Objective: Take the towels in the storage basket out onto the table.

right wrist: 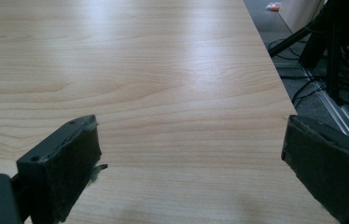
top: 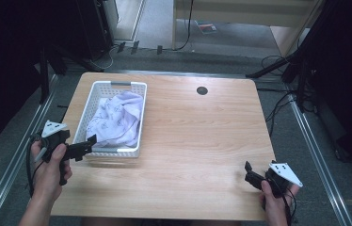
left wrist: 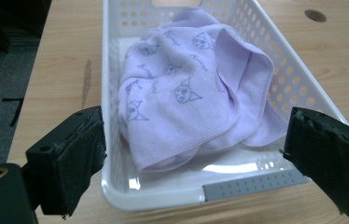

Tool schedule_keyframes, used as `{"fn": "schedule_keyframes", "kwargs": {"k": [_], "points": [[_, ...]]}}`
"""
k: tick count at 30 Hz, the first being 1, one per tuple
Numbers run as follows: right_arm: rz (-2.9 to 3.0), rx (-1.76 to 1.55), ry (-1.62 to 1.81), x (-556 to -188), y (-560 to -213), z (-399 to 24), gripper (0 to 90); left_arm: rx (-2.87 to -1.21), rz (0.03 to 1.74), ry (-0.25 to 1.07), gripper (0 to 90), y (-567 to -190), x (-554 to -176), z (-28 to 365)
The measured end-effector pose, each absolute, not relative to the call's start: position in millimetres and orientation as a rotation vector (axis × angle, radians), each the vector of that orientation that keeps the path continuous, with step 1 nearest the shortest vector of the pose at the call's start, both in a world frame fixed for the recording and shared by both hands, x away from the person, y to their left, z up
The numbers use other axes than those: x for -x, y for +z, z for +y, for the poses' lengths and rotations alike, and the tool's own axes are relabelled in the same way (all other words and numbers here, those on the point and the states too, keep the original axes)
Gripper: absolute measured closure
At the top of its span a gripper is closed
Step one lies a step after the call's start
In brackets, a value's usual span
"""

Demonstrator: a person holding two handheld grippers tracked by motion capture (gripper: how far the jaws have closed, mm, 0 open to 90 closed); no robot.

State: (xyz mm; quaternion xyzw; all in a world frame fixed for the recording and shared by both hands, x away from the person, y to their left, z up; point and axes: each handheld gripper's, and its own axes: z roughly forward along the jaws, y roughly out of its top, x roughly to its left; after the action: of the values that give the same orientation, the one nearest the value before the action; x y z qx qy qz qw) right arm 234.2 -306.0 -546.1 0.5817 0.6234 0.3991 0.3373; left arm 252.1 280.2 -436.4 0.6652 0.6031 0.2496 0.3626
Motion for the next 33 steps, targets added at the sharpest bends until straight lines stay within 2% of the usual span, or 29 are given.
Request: {"fn": "schedule_keyframes", "kwargs": {"k": [14,33], "points": [[1.628,-1.511,1.04,-234,-546,-306,5.1,-1.859,1.627,0.526,4.7,-424,-314,260],[1.633,-1.511,1.039,-234,-546,-306,5.4,-1.943,1.739,0.379,4.7,-433,-382,246]]}}
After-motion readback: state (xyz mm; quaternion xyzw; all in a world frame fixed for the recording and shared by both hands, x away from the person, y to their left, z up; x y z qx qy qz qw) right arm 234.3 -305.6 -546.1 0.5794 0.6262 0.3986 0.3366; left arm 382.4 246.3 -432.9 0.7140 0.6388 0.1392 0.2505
